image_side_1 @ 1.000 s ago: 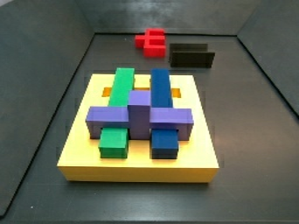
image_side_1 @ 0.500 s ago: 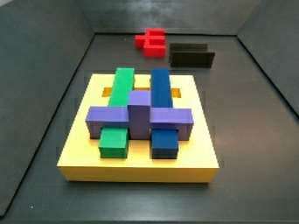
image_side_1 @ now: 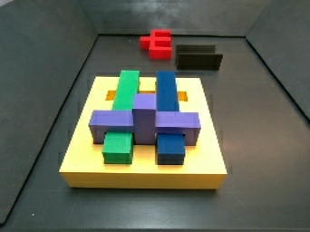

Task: Pick up the red object. Move up. Place the red object on the fixture. Regrasp the red object. Move to above the board. Insert the red object.
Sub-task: Pick up the red object.

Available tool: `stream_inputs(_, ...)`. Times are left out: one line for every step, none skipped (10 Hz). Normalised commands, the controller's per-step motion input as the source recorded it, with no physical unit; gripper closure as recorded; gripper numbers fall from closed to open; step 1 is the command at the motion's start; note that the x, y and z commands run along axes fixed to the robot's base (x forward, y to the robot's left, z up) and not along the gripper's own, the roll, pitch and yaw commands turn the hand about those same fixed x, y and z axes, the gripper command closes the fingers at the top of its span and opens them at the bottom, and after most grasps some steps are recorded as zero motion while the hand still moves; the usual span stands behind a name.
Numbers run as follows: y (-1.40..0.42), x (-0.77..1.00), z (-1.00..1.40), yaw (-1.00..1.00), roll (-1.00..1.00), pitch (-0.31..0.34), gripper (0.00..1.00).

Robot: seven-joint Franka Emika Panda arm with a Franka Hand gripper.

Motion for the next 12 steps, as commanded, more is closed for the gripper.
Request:
stream_inputs(0.27,0.08,-0.25,-0.57,-0.22,-0.116,0.0)
stream_inputs(0.27,0.07,-0.27,-0.61,-0.16,-0.089,0.0)
stream_inputs(0.26,0.05,-0.3,-0.67,-0.12,-0.059,0.0)
stream_inputs(0.21,0.03,-0.31,-0.66,-0.15,-0.05,0.0)
stream_inputs(0.14,0.05,-0.26,-0.7,-0.19,-0.076,0.0)
stream_inputs(0.11,0.02,-0.22,-0.65,-0.27,-0.131,0.0)
stream_inputs(0.12,0.0,-0.22,-0.58,-0.35,-0.184,0.0)
stream_inputs(0.1,0.0,-0.21,-0.63,-0.31,-0.163,0.0)
stream_inputs(0.1,0.0,-0.21,-0.65,-0.28,-0.149,0.0)
stream_inputs(0.1,0.0,-0.2,-0.66,-0.26,-0.146,0.0)
stream_inputs(0.13,0.0,-0.19,-0.65,-0.23,-0.136,0.0)
stream_inputs(0.13,0.0,-0.19,-0.67,-0.21,-0.123,0.0)
